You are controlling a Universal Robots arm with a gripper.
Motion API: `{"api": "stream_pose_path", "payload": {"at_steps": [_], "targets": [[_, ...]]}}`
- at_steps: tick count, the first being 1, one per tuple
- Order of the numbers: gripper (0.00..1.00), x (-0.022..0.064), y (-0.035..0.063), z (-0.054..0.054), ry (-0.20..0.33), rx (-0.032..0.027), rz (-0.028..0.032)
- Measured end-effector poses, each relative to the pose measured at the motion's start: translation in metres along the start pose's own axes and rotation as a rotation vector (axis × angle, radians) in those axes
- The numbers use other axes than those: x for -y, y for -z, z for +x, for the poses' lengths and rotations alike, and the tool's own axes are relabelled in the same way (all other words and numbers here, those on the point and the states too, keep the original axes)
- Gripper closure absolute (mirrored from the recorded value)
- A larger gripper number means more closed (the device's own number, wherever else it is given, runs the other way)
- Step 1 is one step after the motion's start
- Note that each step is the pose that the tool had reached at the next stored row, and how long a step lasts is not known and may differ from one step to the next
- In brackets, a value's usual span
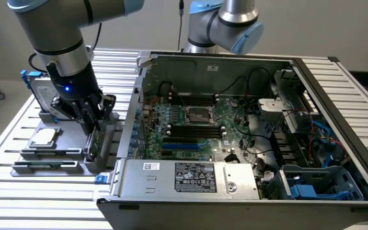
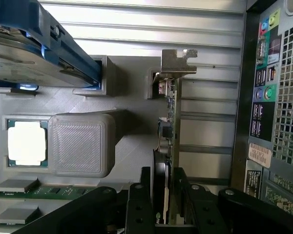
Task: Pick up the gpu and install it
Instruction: 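Pick up the gpu and move the gpu toward the slot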
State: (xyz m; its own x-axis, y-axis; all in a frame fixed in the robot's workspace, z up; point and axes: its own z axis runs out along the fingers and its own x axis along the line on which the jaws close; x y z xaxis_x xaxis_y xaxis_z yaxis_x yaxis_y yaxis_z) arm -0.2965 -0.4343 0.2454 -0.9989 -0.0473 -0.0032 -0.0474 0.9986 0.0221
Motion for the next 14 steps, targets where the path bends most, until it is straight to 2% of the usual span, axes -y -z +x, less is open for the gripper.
{"api": "stream_pose_path", "payload": {"at_steps": [1, 14], "targets": [[0.73, 0.0000, 0.0000, 0.0000, 0.000, 0.0000, 0.0000], [0.74, 0.0000, 0.0009, 0.0000, 0.000, 0.0003, -0.0004]]}}
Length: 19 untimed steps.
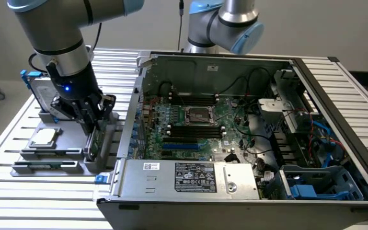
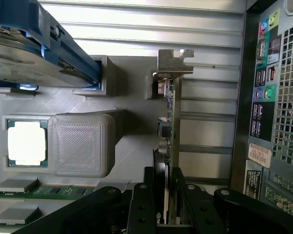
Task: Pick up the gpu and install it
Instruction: 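Pick up the gpu and move the gpu toward the slot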
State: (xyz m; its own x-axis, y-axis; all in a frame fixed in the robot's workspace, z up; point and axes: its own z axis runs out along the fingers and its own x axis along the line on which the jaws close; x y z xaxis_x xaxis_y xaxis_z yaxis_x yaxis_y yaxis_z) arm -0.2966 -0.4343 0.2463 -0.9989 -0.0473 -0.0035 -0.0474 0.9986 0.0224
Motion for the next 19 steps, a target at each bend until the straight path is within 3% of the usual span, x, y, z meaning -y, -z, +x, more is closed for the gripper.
{"api": "stream_pose_path", "payload": {"at_steps": [19], "targets": [[0.74, -0.0030, 0.0816, 0.000, -0.001, -0.0003, -0.0016]]}}
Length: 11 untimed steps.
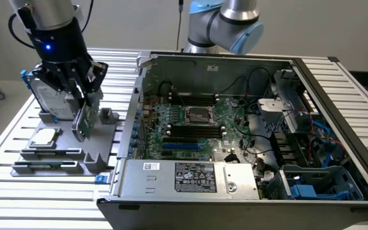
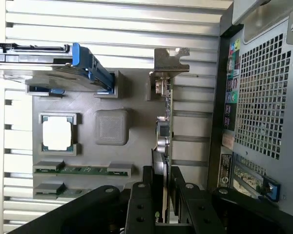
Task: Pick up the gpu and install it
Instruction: 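Pick up the gpu and move the gpu toward the slot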
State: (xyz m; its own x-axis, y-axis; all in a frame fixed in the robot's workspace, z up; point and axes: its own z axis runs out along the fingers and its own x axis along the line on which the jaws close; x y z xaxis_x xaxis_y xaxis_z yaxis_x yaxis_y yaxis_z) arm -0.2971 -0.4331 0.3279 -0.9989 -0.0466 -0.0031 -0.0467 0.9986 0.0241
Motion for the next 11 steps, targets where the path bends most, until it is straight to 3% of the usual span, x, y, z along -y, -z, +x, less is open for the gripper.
{"api": "stream_pose_path", "payload": {"at_steps": [4, 11], "targets": [[0.74, 0.0000, 0.0180, -0.008, 0.000, -0.0036, -0.0002], [0.74, 0.0006, 0.0501, -0.039, 0.000, -0.0097, -0.0004]]}}
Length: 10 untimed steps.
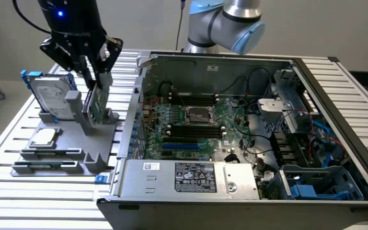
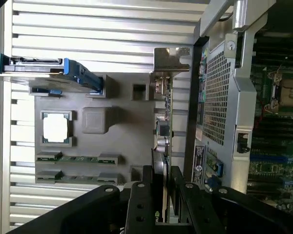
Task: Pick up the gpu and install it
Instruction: 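Pick up the gpu and move the gpu toward the slot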
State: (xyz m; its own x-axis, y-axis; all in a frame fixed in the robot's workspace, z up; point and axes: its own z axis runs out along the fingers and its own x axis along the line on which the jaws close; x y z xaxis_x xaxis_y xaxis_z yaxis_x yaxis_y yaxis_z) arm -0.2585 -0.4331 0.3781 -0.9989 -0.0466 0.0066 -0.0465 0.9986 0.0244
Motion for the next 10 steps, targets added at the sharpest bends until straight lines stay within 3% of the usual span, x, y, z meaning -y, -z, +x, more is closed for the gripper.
{"api": "stream_pose_path", "payload": {"at_steps": [10], "targets": [[0.74, 0.0007, 0.0456, -0.039, 0.000, -0.0076, -0.0006]]}}
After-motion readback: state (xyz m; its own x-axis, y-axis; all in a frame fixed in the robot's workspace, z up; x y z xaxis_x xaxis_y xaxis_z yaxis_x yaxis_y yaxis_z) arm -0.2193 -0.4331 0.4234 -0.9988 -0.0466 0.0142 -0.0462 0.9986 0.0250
